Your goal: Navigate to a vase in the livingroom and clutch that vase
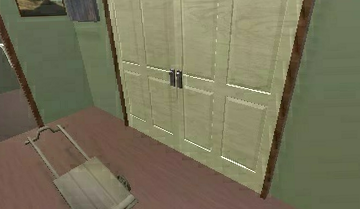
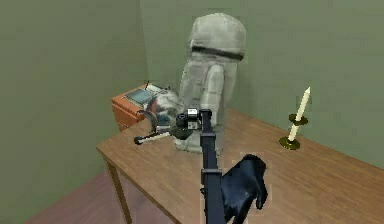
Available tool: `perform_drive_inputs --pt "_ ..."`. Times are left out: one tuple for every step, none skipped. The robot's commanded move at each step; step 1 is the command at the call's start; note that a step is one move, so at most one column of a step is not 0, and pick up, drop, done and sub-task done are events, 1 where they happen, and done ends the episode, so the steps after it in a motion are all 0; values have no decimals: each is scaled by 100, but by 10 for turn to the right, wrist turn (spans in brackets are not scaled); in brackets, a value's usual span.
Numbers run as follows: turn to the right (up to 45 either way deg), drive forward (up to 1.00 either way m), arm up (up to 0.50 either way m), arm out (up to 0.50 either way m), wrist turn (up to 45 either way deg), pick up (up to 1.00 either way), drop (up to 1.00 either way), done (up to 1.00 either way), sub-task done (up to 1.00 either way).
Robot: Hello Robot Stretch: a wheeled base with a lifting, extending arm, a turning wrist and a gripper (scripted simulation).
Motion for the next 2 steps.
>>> perform_drive_inputs --pt "0 0 10 0 0 0 0 0 0" --pt "0 0 16 0 0 0 0 0 0"
